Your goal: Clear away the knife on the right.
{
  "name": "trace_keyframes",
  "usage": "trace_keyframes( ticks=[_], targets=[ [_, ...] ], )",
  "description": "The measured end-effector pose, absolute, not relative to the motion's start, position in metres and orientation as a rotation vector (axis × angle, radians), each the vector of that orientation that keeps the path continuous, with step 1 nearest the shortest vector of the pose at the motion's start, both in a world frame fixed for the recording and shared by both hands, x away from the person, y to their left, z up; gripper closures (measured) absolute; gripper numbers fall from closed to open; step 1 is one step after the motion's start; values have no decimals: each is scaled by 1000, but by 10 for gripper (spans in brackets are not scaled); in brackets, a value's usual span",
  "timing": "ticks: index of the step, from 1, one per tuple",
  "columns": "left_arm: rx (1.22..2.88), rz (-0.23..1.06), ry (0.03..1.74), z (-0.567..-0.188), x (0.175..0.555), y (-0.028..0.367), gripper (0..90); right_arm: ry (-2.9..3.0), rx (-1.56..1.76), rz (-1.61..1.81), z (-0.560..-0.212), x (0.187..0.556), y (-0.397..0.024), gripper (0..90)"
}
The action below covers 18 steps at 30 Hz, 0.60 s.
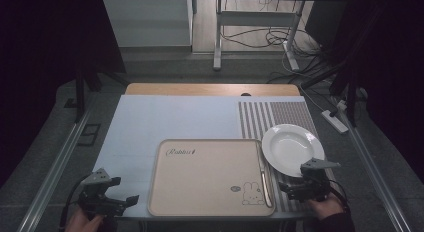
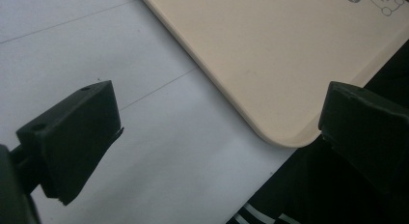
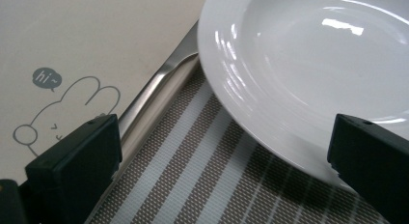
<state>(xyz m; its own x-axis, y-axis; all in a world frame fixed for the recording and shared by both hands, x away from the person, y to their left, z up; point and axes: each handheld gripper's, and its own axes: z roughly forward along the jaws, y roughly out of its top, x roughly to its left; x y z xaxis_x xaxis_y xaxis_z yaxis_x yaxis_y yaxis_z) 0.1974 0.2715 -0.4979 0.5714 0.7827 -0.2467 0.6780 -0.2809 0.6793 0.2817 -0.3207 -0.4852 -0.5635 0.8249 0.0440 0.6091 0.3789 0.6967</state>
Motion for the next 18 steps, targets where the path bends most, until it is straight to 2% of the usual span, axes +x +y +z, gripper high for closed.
trace_keyframes(
  ticks=[18],
  targets=[
    [2027,173,1168,-498,197,272,9,2270,1320,976,-477,262,-338,0]
  ],
)
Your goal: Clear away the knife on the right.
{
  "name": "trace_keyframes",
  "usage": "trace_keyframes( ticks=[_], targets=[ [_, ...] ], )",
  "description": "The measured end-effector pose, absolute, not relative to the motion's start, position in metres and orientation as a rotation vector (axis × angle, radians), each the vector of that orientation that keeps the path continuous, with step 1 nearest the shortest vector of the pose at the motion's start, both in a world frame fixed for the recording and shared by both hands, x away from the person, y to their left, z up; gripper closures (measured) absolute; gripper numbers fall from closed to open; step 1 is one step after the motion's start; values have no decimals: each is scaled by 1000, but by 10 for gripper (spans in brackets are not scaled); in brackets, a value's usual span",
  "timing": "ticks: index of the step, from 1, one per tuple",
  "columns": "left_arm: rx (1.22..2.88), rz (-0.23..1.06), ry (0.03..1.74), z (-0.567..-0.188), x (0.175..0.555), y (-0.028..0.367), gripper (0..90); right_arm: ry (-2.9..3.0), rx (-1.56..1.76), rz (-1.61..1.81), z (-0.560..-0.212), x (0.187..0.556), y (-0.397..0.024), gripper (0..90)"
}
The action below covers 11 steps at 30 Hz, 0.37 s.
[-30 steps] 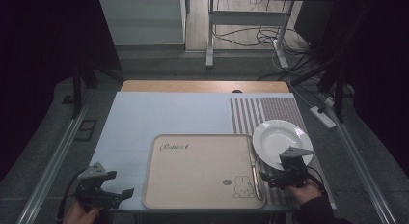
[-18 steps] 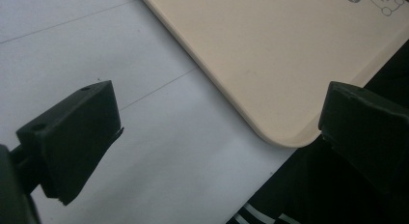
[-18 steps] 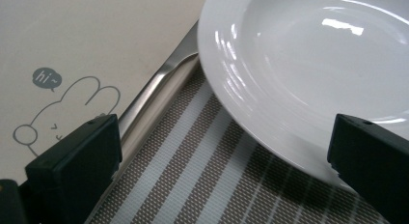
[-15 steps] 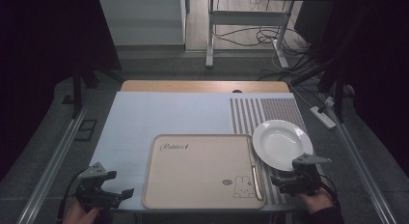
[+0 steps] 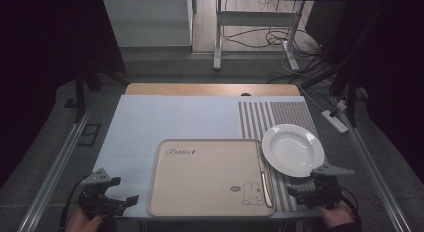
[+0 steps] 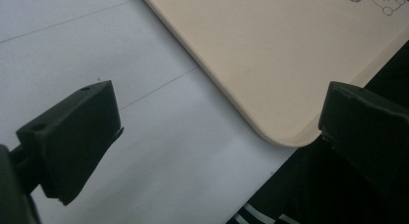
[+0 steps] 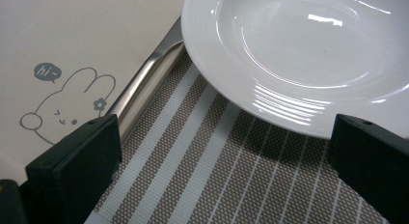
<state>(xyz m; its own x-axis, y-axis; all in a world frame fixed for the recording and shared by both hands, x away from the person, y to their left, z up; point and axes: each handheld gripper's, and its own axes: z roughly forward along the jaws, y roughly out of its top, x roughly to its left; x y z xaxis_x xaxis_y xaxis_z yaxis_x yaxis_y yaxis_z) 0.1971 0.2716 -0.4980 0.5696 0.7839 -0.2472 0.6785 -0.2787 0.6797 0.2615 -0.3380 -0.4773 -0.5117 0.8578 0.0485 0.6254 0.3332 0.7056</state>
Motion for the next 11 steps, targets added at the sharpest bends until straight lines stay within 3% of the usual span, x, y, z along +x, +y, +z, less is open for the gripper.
trace_keyframes(
  ticks=[11],
  targets=[
    [2036,172,1163,-498,199,271,10,2260,1339,941,-477,253,-343,0]
  ],
)
